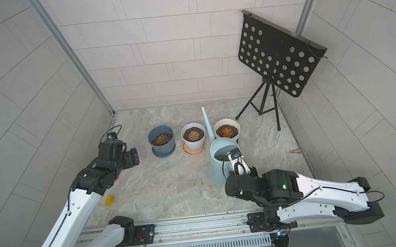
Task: Water the succulent around the soil edge
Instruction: Pick up the watering can from the center of the board, then water the soil of the potted plant with water.
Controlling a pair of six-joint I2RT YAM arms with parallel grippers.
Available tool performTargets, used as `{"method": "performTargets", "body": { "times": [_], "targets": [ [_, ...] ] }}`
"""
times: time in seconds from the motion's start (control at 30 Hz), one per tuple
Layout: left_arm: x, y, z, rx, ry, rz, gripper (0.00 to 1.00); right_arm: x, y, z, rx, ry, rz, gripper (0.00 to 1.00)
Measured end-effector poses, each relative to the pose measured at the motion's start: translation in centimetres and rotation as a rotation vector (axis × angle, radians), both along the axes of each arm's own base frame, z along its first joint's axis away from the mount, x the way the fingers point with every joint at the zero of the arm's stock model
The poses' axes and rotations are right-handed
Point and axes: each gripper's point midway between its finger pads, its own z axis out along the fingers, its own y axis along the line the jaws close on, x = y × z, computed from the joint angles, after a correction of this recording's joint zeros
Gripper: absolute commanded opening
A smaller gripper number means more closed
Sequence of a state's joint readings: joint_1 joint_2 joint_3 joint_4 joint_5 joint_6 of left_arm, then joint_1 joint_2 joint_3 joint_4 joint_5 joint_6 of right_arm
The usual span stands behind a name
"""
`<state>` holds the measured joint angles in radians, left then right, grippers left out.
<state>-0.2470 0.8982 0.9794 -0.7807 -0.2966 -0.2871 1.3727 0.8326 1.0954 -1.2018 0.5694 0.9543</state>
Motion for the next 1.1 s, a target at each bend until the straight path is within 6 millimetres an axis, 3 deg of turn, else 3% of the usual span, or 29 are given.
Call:
{"method": "performTargets", "body": {
  "times": [0.13,0.33,0.43,0.7,0.8,0.87,1.1],
  "targets": [
    [0.3,-0.1,1.3,-0.003,-0.025,-0.005,0.96,-0.2,-0.9,3.4,-0.002,-0.043,0.021,0.0],
    [0.4,-0.1,1.7,0.002,-0.022,-0.01,0.96,1.7,-1.0,10.0,-0.003,-0.22,0.036,0.0],
    [0.4,-0.1,1.8,0.005,-0.019,-0.012,0.96,3.9,-1.1,13.2,-0.005,-0.27,-0.01,0.0],
    [1.0,-0.2,2.3,0.016,-0.013,-0.018,0.97,12.3,-1.9,20.8,-0.086,-0.281,-0.114,0.0],
    [1.3,-0.2,2.7,0.034,-0.01,-0.019,0.97,13.9,-2.7,22.1,-0.173,-0.263,-0.111,0.0],
    [1.6,0.0,2.9,0.049,-0.01,-0.019,0.97,13.8,-3.5,21.9,-0.228,-0.244,-0.099,0.0],
    [2.9,0.0,2.8,0.08,0.015,-0.015,0.97,8.8,-9.4,19.4,-0.396,-0.138,-0.093,0.0]
  ]
}}
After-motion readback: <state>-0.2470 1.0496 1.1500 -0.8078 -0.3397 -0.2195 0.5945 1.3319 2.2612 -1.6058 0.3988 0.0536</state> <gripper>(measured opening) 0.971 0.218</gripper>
